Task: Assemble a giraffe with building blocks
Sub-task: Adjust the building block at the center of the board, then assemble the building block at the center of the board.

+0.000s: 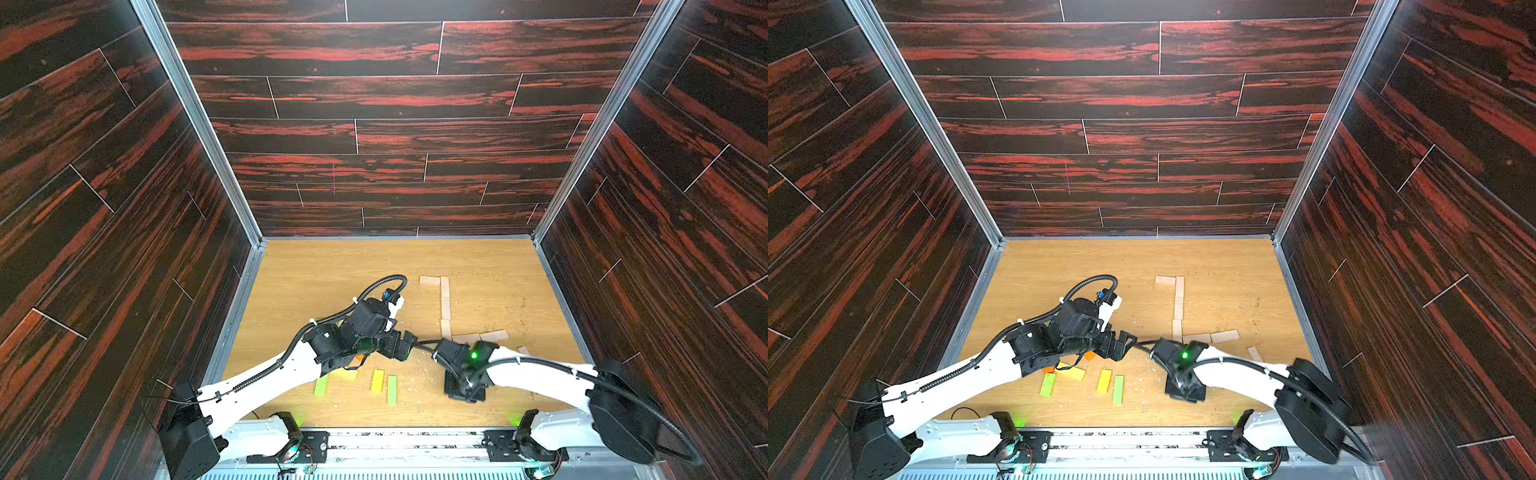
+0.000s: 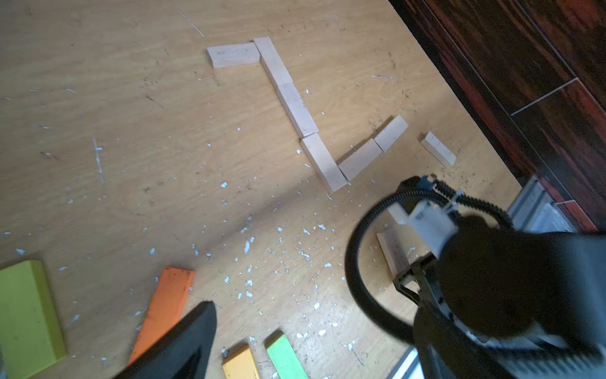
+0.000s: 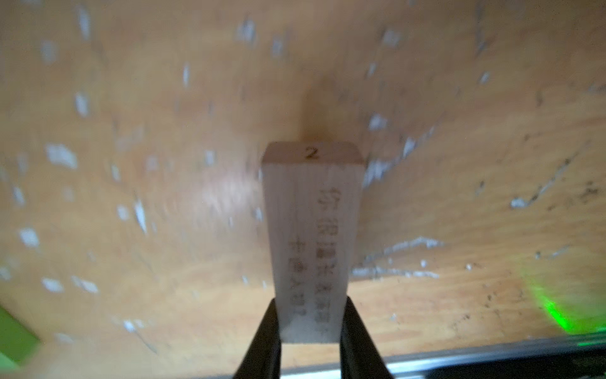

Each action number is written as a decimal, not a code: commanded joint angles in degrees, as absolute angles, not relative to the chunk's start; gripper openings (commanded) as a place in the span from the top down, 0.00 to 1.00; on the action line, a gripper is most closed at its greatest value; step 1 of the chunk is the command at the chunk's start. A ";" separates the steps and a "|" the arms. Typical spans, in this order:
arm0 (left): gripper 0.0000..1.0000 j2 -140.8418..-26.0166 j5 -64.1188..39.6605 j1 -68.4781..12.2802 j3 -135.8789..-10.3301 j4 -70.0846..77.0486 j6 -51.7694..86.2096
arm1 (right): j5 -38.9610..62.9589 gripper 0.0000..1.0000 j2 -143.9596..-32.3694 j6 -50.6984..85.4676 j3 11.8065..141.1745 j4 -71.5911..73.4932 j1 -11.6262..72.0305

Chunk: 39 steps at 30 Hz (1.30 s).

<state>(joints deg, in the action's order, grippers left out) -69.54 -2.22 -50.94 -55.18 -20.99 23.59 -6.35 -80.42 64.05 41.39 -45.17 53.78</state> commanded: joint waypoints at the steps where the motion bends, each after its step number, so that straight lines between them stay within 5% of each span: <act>1: 0.03 -67.50 -2.09 -51.15 -54.32 -21.52 22.85 | -4.27 0.77 -83.62 65.31 44.00 -42.50 52.36; 7: 0.03 -67.21 -1.83 -51.15 -54.40 -22.30 22.33 | -1.40 0.71 -88.07 65.07 46.14 -40.70 50.67; 11: 0.03 -67.06 -1.95 -51.15 -54.49 -22.50 22.07 | -1.47 0.41 -88.59 65.64 46.61 -40.42 49.97; 14: 0.03 -66.81 -2.05 -51.20 -54.58 -22.57 21.98 | -1.80 0.31 -88.59 65.65 47.36 -41.19 49.61; 31: 0.03 -50.54 -5.07 -51.13 -52.20 -18.88 22.08 | -0.80 0.33 -89.52 63.61 49.03 -42.36 45.02; 39: 0.02 -47.85 -6.32 -51.15 -49.67 -18.11 22.61 | 0.11 0.49 -92.35 62.21 48.96 -41.24 44.09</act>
<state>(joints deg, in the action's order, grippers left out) -48.16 -5.56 -51.07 -50.54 -18.57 22.94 -0.45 -90.35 62.63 48.16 -40.60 44.80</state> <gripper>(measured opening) 0.977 0.528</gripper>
